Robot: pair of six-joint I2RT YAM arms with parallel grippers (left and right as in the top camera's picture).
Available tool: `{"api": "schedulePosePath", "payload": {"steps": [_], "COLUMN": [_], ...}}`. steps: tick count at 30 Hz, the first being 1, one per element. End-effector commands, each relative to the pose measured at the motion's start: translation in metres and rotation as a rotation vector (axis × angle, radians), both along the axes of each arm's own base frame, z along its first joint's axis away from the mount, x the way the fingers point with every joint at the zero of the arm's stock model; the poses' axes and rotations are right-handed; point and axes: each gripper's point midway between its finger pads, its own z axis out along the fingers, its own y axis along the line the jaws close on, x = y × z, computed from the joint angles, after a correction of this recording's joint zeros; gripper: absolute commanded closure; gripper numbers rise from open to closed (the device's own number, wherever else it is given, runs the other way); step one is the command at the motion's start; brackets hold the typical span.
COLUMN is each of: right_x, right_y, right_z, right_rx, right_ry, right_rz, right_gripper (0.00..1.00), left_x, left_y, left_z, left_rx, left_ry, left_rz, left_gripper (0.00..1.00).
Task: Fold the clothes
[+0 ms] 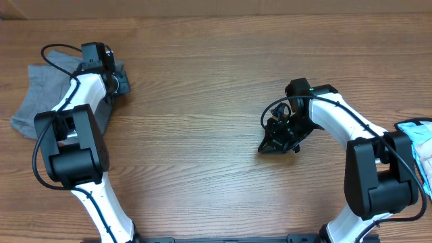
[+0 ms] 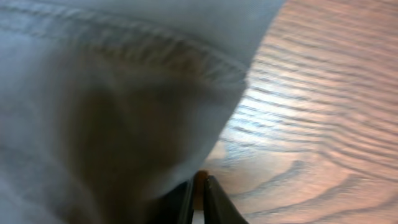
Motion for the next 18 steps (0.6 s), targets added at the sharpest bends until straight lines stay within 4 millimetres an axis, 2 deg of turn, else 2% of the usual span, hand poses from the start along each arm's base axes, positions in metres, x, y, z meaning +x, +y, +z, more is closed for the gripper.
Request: {"api": "schedulePosePath", "payload": {"steps": [1,11,16,18], "right_x": [0.006,-0.004,-0.004,-0.004], "right_y": [0.001,-0.002,-0.002,-0.002], "right_z": [0.005,0.006,0.006,0.006], "right_rx": [0.006,-0.006,-0.006,-0.006], "right_ry": [-0.02,0.021,0.022,0.022], "right_rz": [-0.001,0.005,0.005,0.005], "right_gripper": [0.87,0.88,0.88,0.88], "left_x": [0.018,0.036,0.043,0.033], "left_y": [-0.006,0.012,0.013,0.019], "left_z": [0.01,0.041,0.079,0.095], "left_rx": [-0.068,-0.005,-0.003,0.023], "left_ry": [-0.049,-0.099,-0.1,-0.054], "left_rz": [0.008,0.062,0.055,0.069], "left_gripper": [0.87,0.87,0.9,0.9]}}
